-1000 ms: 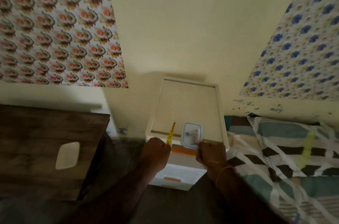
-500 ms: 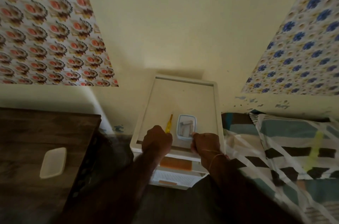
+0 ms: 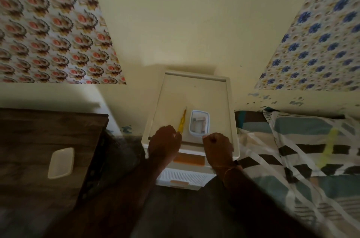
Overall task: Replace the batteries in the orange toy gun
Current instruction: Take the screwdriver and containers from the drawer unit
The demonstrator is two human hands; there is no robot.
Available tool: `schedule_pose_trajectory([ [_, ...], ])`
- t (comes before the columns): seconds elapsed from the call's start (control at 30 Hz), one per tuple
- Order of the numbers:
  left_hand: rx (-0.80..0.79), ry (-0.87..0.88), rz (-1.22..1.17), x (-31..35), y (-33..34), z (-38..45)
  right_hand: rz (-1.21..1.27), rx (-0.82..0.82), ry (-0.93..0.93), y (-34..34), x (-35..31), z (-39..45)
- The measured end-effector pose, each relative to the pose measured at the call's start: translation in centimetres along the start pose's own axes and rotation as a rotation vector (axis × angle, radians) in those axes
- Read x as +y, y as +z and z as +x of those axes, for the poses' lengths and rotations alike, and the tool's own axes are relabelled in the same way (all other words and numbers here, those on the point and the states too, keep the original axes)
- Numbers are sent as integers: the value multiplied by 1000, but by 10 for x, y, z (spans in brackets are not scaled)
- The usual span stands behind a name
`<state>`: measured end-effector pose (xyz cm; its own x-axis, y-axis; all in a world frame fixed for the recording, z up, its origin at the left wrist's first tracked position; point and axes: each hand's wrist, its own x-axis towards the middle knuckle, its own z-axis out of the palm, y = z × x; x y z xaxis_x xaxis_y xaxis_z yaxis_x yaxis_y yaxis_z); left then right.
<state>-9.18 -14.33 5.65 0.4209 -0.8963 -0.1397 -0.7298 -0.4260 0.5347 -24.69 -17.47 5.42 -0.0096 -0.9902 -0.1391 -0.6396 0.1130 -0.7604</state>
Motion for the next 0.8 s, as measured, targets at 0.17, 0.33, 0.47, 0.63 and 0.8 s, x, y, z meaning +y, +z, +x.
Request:
schedule_pose_trajectory([
  [0.17, -77, 320, 132, -24, 10, -39, -382, -224, -388, 17, 11, -37],
  [0.33, -129, 433, 232, -43, 22, -52, -511, -355, -338, 24, 22, -51],
  [0.47, -129, 469, 301, -47, 22, -54, -589, -374, -317, 27, 25, -53],
  [0.63, -167, 458, 254, -49, 20, -58, -486, -335, -299, 31, 23, -59],
  [0.8, -170, 455, 266, -49, 19, -68, -549, -324, -277, 30, 20, -66],
])
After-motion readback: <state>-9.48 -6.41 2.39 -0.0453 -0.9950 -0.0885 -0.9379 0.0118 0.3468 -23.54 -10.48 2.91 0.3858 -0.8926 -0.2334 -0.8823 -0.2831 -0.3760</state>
